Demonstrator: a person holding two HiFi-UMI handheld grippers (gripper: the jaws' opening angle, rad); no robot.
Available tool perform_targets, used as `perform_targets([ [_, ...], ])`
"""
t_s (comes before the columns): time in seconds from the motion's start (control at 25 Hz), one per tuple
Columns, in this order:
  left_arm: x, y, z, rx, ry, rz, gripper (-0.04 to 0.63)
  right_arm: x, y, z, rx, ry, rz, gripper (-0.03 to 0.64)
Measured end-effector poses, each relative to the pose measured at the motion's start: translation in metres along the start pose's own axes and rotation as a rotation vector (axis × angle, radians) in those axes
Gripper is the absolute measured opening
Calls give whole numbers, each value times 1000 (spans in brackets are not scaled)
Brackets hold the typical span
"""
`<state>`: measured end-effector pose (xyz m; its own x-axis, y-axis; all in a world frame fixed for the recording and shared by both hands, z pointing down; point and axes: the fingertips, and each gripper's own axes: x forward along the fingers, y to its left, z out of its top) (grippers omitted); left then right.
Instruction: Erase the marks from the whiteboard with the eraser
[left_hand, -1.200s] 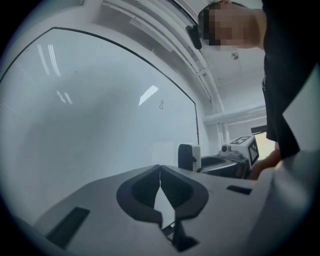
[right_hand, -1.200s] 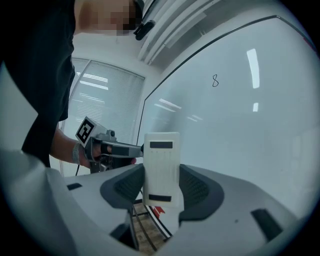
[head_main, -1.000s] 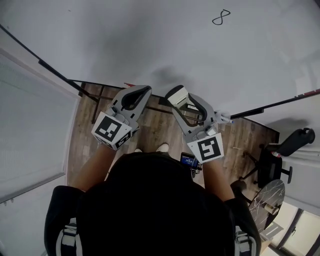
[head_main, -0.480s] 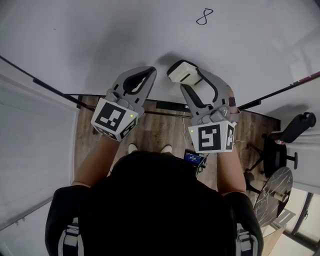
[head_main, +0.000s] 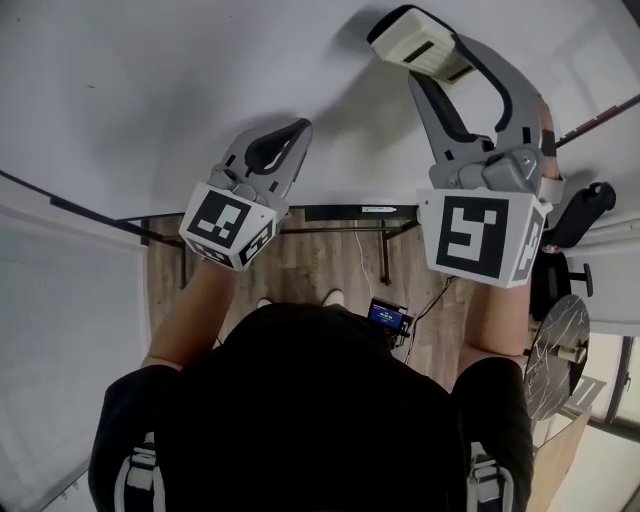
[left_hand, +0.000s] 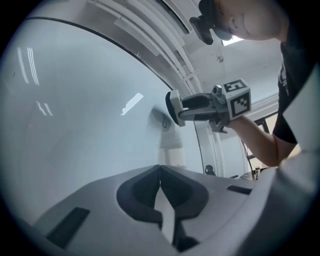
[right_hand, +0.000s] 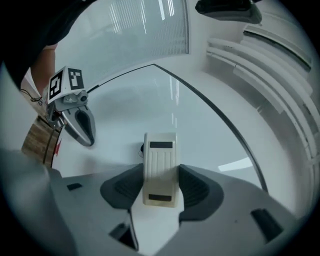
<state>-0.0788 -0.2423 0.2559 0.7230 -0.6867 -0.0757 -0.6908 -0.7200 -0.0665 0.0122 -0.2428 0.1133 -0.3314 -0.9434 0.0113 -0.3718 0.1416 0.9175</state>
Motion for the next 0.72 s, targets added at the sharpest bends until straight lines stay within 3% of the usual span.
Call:
perform_targets([
  [0.16,0,2,-6,-14,-1,-25,6,13,-30,8,-78,75,-55,221],
  [0.48,-2,6,-7,-20,3,-16,6,23,-31,7,-180,148,-106,218],
  [0.72,-1,10,-4,-19,9,2,6,27,28,-13,-206,195,34,218],
])
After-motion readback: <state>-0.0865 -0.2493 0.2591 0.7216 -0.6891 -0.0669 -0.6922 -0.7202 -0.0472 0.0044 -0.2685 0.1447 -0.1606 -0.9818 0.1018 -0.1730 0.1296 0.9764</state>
